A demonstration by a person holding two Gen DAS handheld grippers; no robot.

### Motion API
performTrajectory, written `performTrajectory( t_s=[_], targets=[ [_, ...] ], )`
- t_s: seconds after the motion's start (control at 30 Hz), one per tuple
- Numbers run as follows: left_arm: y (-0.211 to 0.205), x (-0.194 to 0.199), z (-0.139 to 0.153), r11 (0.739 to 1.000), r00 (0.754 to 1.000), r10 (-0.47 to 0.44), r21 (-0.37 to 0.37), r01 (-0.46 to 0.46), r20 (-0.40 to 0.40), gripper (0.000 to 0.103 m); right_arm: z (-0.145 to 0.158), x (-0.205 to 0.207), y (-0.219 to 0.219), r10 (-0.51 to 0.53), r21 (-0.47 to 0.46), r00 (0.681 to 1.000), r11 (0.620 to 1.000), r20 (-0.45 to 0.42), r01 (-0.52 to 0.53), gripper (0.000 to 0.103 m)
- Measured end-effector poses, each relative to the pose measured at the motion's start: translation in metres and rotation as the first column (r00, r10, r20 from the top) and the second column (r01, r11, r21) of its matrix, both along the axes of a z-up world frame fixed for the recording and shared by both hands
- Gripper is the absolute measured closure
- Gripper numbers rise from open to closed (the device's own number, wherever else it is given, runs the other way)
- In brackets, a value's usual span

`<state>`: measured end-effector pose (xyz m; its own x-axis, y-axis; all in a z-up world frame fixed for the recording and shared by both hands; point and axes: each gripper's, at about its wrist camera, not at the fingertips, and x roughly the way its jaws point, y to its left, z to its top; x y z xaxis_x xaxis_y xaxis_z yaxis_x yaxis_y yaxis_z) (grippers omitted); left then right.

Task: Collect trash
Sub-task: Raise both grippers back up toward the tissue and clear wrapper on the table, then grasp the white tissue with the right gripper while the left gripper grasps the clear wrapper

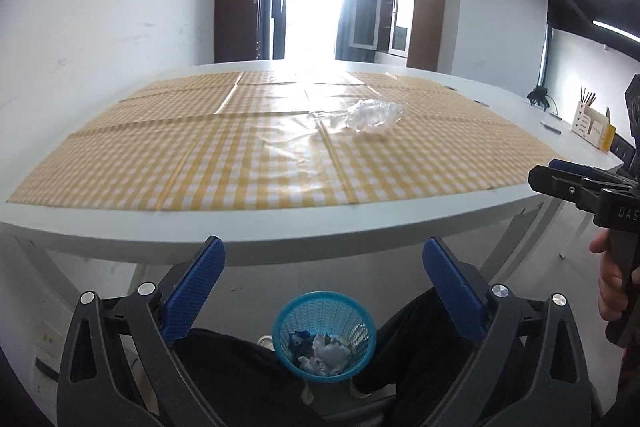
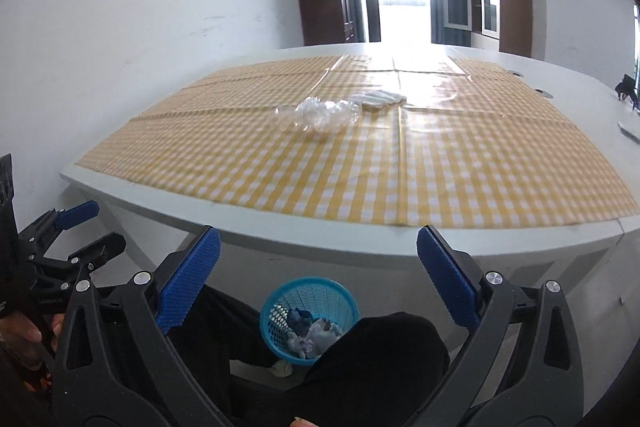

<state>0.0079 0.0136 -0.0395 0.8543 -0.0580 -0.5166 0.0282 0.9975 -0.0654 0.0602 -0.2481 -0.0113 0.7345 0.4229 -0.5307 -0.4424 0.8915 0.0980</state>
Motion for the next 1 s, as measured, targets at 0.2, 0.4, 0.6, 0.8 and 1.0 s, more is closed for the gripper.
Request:
performTrajectory(
  t_s=[0.2, 0.4, 0.6, 0.8, 1.0],
  targets=[
    [-0.020, 0.031, 0.026, 0.996, 0.997, -0.078, 0.041, 0.078, -0.003, 0.006, 0.022, 0.039, -0.002, -0.005, 0.003, 1.000, 1.000, 0.009, 0.005, 0.009],
    [-0.033, 0.080, 0.038, 0.986, 0.985, -0.165, 0.018, 0.166, -0.054, 0.006, 0.030, 0.103, -0.004, -0.052, -0.045, 0.999, 0.998, -0.016, 0.051, 0.009],
    [-0.041, 0.129, 0.029, 0.973, 0.966, -0.229, 0.009, 0.231, -0.120, 0.006, 0.034, 0.167, -0.002, -0.053, -0.030, 0.997, 0.998, -0.049, 0.051, 0.009],
    [-0.049, 0.178, 0.018, 0.950, 0.926, -0.311, -0.055, 0.306, -0.214, 0.006, 0.033, 0.232, 0.020, -0.037, -0.055, 0.995, 0.998, -0.092, 0.031, 0.009],
    [-0.049, 0.218, 0.015, 0.945, 0.915, -0.325, -0.037, 0.326, -0.238, 0.006, 0.026, 0.286, 0.049, -0.015, -0.110, 0.991, 0.994, -0.131, 0.001, 0.009]
  ],
)
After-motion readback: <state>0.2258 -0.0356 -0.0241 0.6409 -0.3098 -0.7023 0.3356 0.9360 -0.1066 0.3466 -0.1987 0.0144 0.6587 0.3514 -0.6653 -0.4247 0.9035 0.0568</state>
